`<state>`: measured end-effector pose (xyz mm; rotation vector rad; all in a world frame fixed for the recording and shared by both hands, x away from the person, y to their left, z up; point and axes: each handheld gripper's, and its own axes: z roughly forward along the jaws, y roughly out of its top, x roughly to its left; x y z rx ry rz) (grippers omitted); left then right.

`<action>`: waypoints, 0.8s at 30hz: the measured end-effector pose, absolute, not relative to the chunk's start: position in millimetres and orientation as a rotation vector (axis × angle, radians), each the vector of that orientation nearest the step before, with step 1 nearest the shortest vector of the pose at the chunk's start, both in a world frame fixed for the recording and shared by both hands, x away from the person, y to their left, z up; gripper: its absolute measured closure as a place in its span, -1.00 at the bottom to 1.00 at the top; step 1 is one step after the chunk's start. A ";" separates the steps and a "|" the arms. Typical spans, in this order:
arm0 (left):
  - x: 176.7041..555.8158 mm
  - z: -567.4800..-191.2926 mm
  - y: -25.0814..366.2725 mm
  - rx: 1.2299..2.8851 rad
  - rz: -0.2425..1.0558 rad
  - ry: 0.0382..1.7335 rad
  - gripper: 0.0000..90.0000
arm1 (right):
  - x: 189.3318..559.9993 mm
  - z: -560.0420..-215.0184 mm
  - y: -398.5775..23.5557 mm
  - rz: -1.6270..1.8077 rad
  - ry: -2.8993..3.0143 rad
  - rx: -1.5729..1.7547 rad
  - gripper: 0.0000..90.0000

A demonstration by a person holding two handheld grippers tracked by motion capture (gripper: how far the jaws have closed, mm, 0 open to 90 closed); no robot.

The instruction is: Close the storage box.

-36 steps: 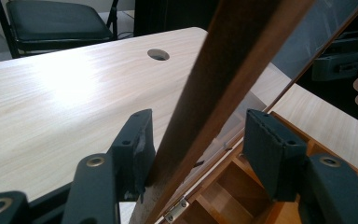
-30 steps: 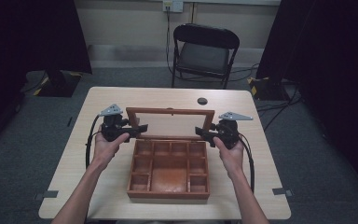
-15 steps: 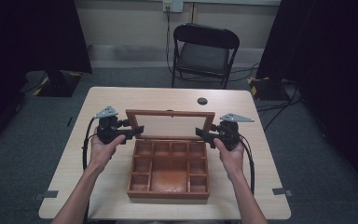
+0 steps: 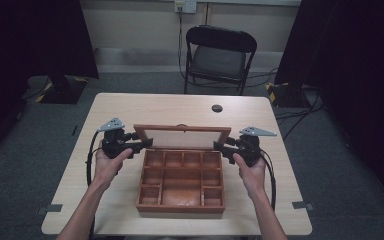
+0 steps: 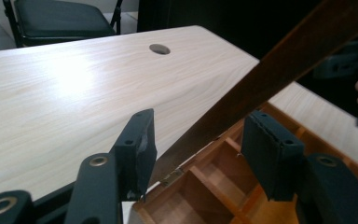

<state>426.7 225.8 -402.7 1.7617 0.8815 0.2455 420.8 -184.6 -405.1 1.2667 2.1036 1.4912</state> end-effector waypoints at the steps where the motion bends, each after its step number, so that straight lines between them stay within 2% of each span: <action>1: 425.1 -403.2 226.3 1.767 0.248 0.879 -0.02 | 419.5 -406.1 -185.6 1.497 2.100 1.274 -0.03; 12: 409.6 -408.6 226.9 1.773 0.259 0.876 -0.06 | 407.1 -411.1 -190.2 1.508 2.114 1.277 -0.06; 24: 402.7 -416.1 231.4 1.788 0.247 0.892 -0.19 | 395.1 -414.5 -192.6 1.510 2.117 1.282 -0.09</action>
